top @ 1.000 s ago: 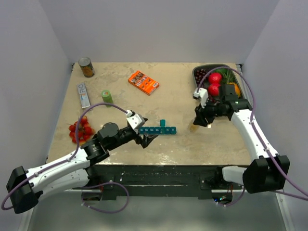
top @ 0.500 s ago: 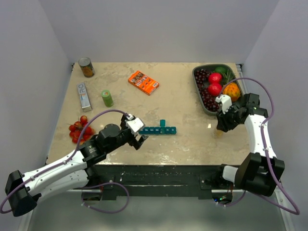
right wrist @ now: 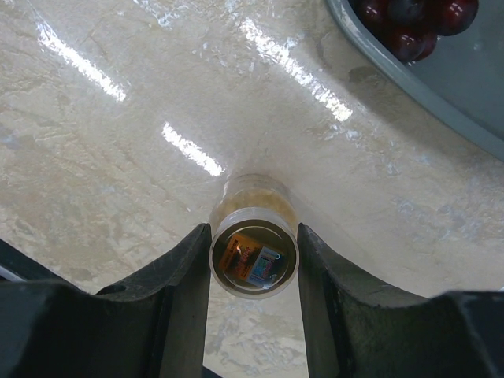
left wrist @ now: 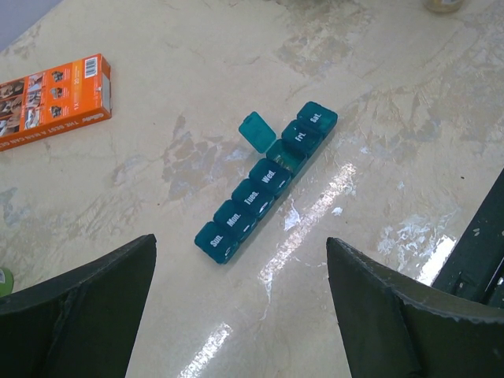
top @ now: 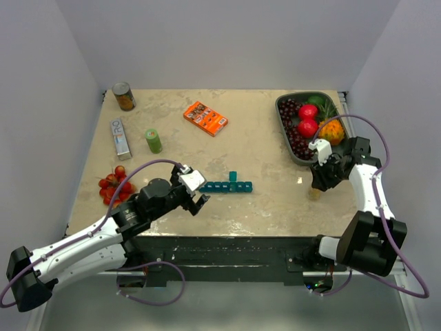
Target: Sort the pills into containers
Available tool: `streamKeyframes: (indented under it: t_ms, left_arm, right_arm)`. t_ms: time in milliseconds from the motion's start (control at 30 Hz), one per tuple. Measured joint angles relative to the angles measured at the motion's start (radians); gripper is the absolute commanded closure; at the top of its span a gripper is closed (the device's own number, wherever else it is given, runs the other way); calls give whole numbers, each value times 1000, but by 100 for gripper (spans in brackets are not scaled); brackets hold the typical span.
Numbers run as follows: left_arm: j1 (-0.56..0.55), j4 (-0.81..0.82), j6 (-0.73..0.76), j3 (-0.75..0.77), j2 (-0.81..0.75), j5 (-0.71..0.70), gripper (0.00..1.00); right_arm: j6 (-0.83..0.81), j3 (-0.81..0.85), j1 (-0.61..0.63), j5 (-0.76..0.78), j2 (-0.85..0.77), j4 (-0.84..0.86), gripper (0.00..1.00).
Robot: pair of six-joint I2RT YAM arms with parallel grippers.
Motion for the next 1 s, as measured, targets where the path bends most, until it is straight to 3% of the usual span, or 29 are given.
streamKeyframes:
  t_ms: [100, 433, 800, 1000]
  left_arm:
    - [0, 0, 0, 0, 0, 0, 7]
    - [0, -2, 0, 0, 0, 0, 7]
    - [0, -3, 0, 0, -2, 0, 7]
    - [0, -3, 0, 0, -2, 0, 7]
  right_arm:
    - [-13, -8, 0, 0, 0, -3, 70]
    - [-40, -11, 0, -1, -6, -21, 58]
    - [-65, -11, 0, -2, -18, -44, 31]
    - [-79, -3, 0, -4, -51, -80, 25]
